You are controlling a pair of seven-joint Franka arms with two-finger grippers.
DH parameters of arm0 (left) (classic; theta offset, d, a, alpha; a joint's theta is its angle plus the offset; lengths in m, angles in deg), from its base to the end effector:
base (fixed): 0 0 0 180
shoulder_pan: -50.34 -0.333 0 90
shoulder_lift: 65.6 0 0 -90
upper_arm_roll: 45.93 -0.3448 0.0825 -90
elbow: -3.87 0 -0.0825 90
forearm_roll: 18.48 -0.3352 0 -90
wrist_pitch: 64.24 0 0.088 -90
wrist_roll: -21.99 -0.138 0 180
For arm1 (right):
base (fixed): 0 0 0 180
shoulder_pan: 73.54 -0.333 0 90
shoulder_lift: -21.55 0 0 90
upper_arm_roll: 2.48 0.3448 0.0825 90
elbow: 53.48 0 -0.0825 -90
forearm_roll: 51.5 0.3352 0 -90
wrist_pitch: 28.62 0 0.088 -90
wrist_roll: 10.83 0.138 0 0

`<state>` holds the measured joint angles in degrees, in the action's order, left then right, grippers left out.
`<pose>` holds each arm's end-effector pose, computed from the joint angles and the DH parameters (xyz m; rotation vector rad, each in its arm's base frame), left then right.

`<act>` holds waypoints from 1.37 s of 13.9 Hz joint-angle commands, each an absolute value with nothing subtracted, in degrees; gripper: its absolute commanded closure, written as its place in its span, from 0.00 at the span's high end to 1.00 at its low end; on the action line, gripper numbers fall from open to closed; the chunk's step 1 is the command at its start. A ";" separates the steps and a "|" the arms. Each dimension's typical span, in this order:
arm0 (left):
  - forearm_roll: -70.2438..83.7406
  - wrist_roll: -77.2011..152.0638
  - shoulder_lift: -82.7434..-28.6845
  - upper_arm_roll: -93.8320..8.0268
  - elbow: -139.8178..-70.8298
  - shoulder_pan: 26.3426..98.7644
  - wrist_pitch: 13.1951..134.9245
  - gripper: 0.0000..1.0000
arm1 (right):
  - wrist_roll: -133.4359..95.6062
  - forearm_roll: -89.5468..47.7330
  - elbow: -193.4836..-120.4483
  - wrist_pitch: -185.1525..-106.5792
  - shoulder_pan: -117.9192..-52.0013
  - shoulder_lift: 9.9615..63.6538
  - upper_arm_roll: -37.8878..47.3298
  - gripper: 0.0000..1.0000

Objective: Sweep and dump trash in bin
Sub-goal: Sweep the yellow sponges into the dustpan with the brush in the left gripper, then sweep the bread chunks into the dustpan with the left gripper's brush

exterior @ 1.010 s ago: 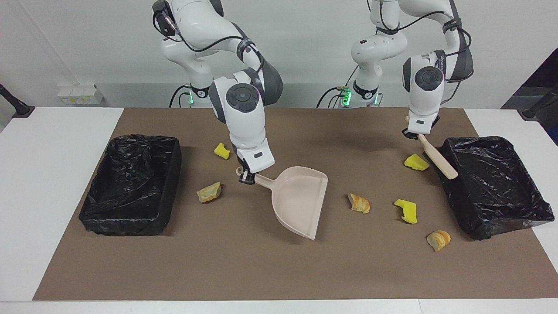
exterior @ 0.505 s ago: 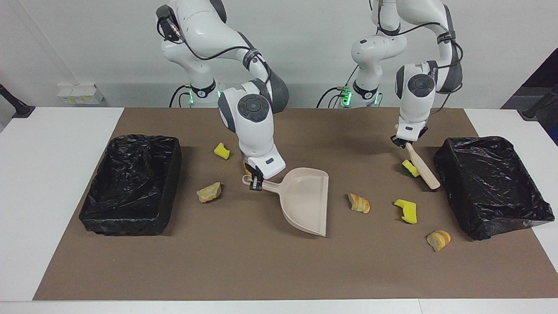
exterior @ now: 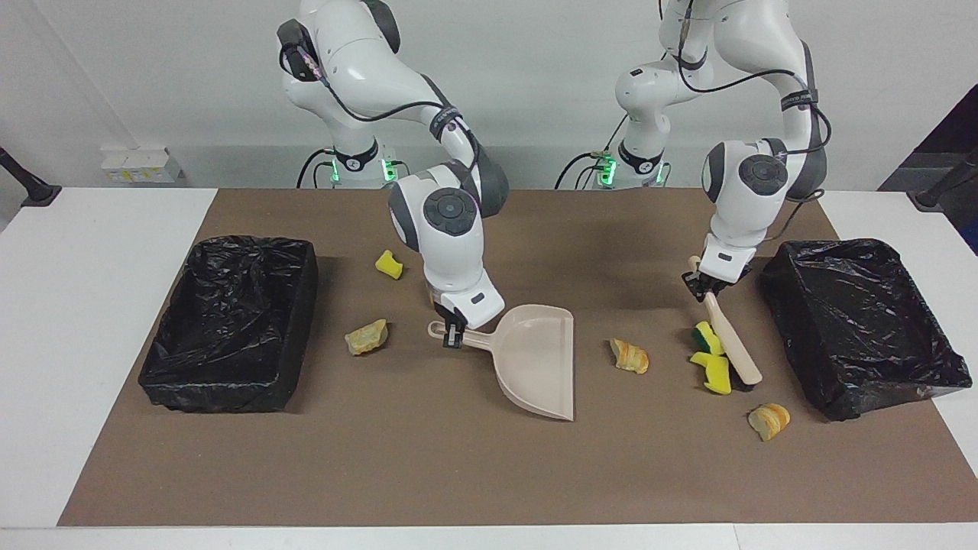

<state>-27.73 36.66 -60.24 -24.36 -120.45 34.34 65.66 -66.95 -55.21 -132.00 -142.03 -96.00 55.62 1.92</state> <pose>0.5122 -0.0394 0.3839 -3.0535 -0.0879 -0.0423 0.6256 0.2975 0.3839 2.3258 2.0815 0.0177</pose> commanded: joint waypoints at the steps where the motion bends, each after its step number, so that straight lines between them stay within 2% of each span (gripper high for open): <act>1: -24.38 24.84 -58.74 -24.75 -118.47 34.78 66.54 0.00 | -67.78 -55.63 -131.79 -143.67 -96.91 55.74 2.27 0.00; 5: -22.96 19.79 -58.83 -24.66 -119.08 39.51 68.21 0.00 | -65.25 -55.45 -132.14 -145.07 -98.75 55.92 2.27 0.00; 9: -20.50 21.97 -58.66 -24.75 -120.49 49.95 69.79 0.00 | -63.05 -55.10 -132.31 -145.34 -100.69 55.92 2.27 0.00; 12: -20.24 29.68 -59.00 -24.75 -119.27 54.89 69.45 0.00 | -62.42 -55.01 -132.32 -145.51 -100.70 55.92 2.35 0.00; 15: -20.23 36.22 -61.99 -24.75 -117.95 55.34 65.69 0.00 | -62.86 -54.57 -132.05 -146.83 -99.82 55.92 2.44 0.00; 19: -20.06 36.93 -61.12 -25.54 -110.22 51.50 54.70 0.00 | -64.61 -53.70 -131.96 -146.92 -99.03 56.01 2.44 0.00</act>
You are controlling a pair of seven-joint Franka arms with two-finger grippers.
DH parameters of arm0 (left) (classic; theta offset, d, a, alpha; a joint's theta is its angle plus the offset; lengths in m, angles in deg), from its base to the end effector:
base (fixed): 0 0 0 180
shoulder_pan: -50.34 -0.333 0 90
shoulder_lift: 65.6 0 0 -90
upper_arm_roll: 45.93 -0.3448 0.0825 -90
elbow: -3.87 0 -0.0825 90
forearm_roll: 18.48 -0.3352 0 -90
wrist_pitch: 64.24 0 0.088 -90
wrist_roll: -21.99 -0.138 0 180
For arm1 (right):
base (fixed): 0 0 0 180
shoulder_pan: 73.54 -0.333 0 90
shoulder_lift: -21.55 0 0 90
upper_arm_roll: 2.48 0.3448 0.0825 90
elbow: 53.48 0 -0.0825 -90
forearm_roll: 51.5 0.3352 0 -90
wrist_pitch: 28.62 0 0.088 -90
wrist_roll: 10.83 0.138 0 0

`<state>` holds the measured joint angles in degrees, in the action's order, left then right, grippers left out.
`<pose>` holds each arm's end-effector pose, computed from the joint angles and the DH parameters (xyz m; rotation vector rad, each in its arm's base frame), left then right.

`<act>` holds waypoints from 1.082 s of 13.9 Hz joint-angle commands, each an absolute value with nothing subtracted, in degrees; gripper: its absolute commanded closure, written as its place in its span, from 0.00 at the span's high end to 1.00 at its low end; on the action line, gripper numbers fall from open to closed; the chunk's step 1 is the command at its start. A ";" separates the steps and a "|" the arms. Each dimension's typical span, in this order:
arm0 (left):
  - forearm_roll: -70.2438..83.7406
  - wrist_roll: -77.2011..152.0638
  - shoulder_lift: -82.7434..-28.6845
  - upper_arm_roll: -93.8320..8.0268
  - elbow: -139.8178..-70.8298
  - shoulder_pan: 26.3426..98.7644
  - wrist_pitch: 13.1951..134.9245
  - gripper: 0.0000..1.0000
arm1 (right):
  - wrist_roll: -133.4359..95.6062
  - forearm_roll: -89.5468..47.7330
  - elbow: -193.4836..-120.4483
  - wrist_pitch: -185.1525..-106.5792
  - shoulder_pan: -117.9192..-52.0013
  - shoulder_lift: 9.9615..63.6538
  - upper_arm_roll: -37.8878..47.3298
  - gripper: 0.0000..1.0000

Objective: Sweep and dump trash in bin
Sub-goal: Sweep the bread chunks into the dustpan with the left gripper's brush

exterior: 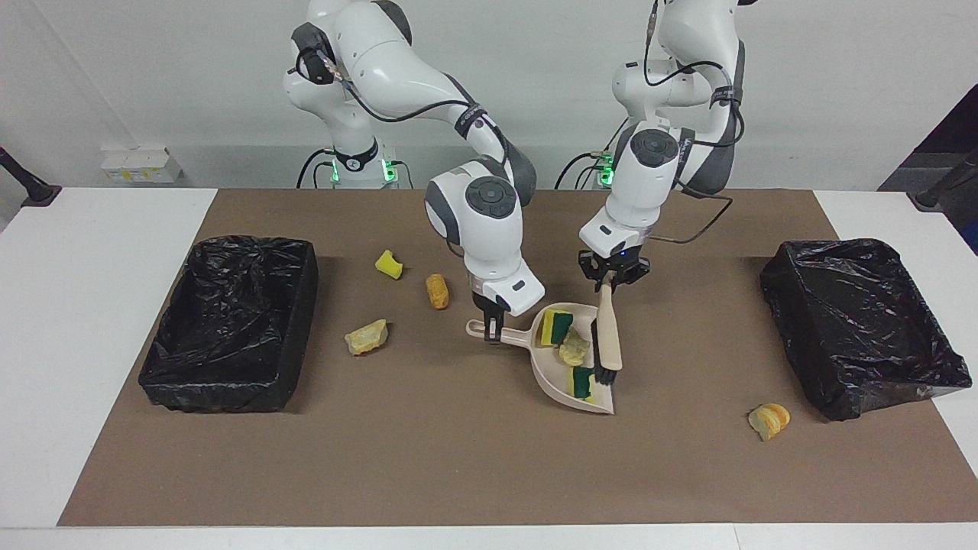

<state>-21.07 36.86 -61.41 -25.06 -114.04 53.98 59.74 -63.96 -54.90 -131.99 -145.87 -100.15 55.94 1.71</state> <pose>0.4823 -0.2133 0.4300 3.1251 -0.3000 0.0623 0.6110 0.3456 0.3863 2.3025 2.0932 0.1145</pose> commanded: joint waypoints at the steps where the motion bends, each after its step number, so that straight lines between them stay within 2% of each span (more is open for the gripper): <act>1: -20.41 36.32 -60.94 -25.54 -110.03 49.30 54.42 0.00 | -65.14 -52.56 -131.88 -147.09 -98.76 56.18 2.44 0.00; 6: -26.90 25.28 -58.84 -25.63 -109.42 35.34 54.68 0.00 | -66.46 -49.39 -131.53 -148.51 -98.06 56.97 2.44 0.00; 8: -32.60 23.40 -55.78 -25.63 -108.02 31.46 55.55 0.00 | -66.29 -49.74 -130.57 -147.37 -98.14 57.32 2.44 0.00; 9: -34.80 23.31 -52.62 -25.63 -104.70 29.87 55.12 0.00 | -66.20 -50.35 -130.04 -145.18 -98.84 57.59 2.44 0.00; 11: -37.97 23.31 -47.60 -25.63 -99.68 29.25 54.94 0.00 | -66.11 -51.49 -128.45 -142.27 -99.02 58.03 2.35 0.00; 13: -44.28 23.31 -43.56 -25.63 -97.82 28.37 55.29 0.00 | -66.02 -53.95 -128.19 -140.08 -99.64 57.94 2.35 0.00; 15: -44.76 23.13 -43.19 -25.54 -98.60 28.71 55.91 0.00 | -65.67 -55.36 -128.27 -139.80 -99.99 57.77 2.44 0.00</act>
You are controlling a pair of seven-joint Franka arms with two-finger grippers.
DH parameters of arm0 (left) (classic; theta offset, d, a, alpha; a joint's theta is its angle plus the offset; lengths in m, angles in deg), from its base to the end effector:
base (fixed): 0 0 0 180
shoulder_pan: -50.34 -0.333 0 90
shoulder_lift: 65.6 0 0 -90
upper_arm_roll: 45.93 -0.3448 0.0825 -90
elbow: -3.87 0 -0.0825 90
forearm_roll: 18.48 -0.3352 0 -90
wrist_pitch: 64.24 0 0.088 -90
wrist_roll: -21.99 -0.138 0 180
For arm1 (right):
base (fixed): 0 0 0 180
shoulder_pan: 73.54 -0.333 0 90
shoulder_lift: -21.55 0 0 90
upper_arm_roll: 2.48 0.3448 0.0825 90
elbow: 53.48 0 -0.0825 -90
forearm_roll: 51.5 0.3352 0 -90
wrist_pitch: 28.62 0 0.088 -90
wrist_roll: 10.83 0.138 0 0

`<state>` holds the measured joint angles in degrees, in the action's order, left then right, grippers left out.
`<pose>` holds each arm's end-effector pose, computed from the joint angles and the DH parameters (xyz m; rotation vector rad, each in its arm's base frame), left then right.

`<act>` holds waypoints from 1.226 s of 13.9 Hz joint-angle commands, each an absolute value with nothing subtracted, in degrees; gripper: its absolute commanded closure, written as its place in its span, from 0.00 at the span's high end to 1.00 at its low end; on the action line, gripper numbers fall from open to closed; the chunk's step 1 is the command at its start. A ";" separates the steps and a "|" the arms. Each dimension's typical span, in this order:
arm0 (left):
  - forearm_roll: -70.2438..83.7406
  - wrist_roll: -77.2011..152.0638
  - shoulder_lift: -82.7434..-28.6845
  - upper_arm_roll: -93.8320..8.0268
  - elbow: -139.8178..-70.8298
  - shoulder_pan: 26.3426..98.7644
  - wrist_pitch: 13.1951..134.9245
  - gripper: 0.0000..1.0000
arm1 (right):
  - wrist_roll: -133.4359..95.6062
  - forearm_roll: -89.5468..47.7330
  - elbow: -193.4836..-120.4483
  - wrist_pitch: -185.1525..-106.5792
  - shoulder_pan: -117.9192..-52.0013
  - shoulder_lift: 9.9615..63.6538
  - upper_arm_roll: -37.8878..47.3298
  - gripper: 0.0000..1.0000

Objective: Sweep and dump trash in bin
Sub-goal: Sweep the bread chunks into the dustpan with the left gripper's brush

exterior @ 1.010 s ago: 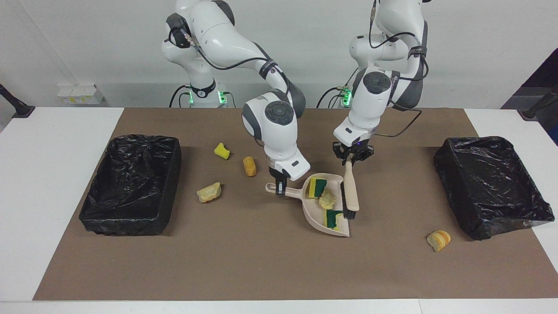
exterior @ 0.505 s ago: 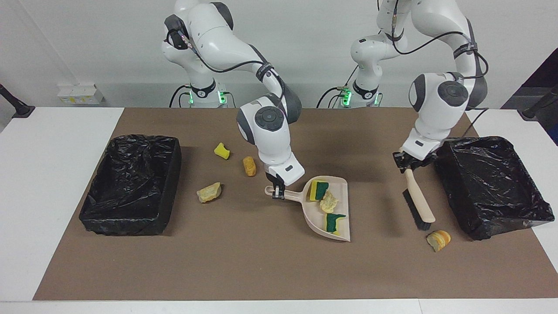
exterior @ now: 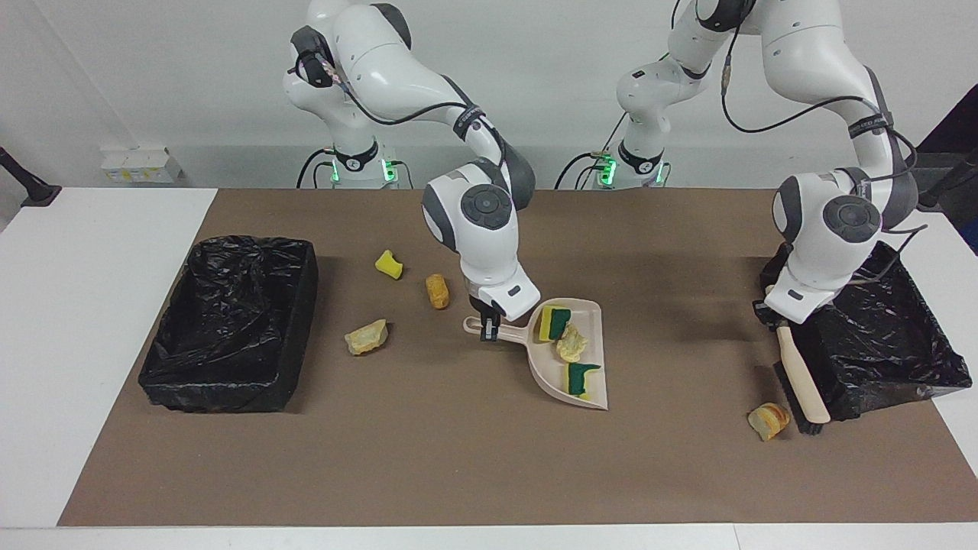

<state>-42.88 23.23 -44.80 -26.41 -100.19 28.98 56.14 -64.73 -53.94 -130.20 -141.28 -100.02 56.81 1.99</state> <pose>0.5991 0.0672 0.3708 -2.8908 0.2248 0.0700 0.6065 0.3449 0.3819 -2.3153 -2.1194 -0.0228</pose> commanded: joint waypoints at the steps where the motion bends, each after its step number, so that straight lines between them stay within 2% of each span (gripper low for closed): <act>1: -44.49 23.04 -43.27 -25.37 -99.21 29.32 55.65 0.00 | -65.06 -55.45 -128.27 -140.15 -100.16 57.68 2.44 0.00; 3: -44.40 21.04 -44.06 -24.58 -102.02 29.86 55.56 0.00 | -64.79 -55.45 -128.36 -140.68 -100.17 57.68 2.44 0.00; 9: -43.01 17.86 -44.15 -12.38 -105.01 29.95 51.43 0.00 | -63.91 -55.01 -128.45 -140.86 -100.08 57.68 2.44 0.00; 13: -40.46 18.21 -46.35 -5.34 -110.99 29.95 51.08 0.00 | -63.91 -54.93 -128.62 -142.25 -99.99 57.68 2.44 0.00; 17: -37.64 25.04 -48.10 -0.40 -110.30 29.95 45.28 0.00 | -63.92 -54.40 -129.15 -143.67 -99.81 57.68 2.44 0.00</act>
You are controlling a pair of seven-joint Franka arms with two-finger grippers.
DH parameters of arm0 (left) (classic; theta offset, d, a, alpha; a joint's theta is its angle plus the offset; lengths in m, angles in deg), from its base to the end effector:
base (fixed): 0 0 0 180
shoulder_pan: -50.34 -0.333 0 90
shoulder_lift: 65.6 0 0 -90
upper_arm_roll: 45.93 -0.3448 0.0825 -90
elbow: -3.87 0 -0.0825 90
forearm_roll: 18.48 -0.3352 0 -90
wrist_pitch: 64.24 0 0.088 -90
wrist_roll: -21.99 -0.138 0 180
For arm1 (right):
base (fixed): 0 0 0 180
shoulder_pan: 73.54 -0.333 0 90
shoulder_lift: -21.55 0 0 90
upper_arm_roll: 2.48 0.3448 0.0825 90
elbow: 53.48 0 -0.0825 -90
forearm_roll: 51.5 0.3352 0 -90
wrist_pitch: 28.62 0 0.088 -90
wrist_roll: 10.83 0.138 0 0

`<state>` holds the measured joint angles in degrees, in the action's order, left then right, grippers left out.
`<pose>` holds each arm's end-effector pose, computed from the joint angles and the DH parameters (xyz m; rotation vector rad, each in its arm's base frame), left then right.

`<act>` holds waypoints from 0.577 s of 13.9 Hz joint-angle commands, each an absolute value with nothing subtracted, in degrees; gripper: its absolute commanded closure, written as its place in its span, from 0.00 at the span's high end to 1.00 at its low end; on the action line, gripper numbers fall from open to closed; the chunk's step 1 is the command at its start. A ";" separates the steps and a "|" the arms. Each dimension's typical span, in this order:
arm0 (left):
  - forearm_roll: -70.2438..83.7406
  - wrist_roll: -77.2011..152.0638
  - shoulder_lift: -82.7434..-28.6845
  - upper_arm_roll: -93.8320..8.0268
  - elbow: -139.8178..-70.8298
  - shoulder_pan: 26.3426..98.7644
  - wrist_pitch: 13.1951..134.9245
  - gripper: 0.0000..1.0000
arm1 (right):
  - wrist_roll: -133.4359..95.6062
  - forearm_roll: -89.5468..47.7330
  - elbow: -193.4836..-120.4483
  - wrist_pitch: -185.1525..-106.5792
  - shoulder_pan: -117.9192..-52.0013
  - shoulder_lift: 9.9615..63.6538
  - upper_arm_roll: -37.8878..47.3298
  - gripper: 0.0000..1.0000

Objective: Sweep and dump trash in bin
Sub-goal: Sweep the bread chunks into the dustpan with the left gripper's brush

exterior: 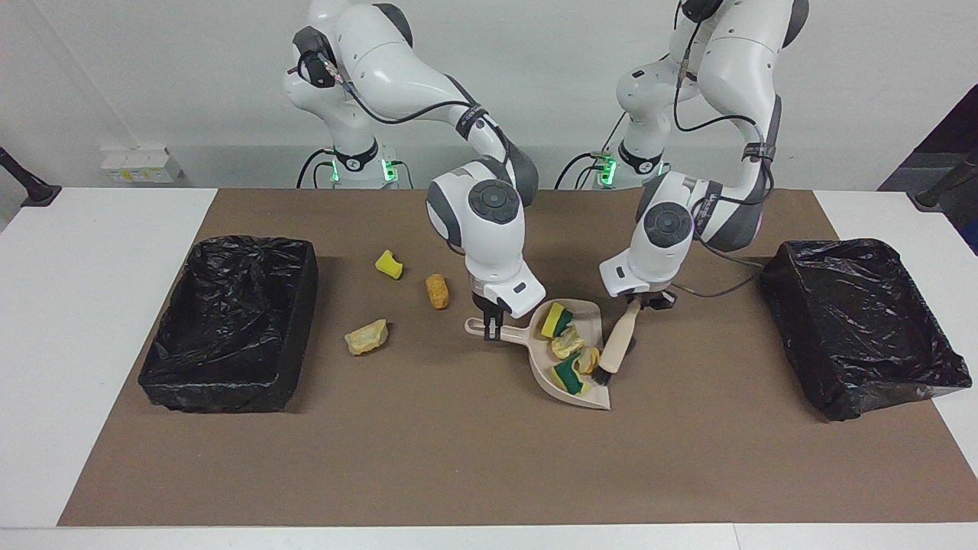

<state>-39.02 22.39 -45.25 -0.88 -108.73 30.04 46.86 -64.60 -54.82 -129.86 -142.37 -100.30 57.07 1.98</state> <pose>0.5066 -0.1721 0.3470 -2.8686 0.8903 0.3552 0.6090 0.3485 0.3830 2.2974 2.1201 0.0498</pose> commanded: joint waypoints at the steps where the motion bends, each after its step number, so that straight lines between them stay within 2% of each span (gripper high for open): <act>1: -37.64 27.67 -48.11 -0.40 -110.30 29.77 45.28 0.00 | -63.91 -54.22 -129.15 -143.76 -99.64 57.68 2.53 0.00; 4: -37.64 40.75 -48.20 -0.58 -109.60 27.76 45.54 0.00 | -64.62 -53.96 -129.33 -144.98 -99.02 57.77 2.53 0.00; 8: -37.11 48.09 -48.20 -0.67 -105.12 26.78 41.25 0.00 | -68.99 -51.43 -130.64 -147.45 -97.45 57.50 2.71 0.00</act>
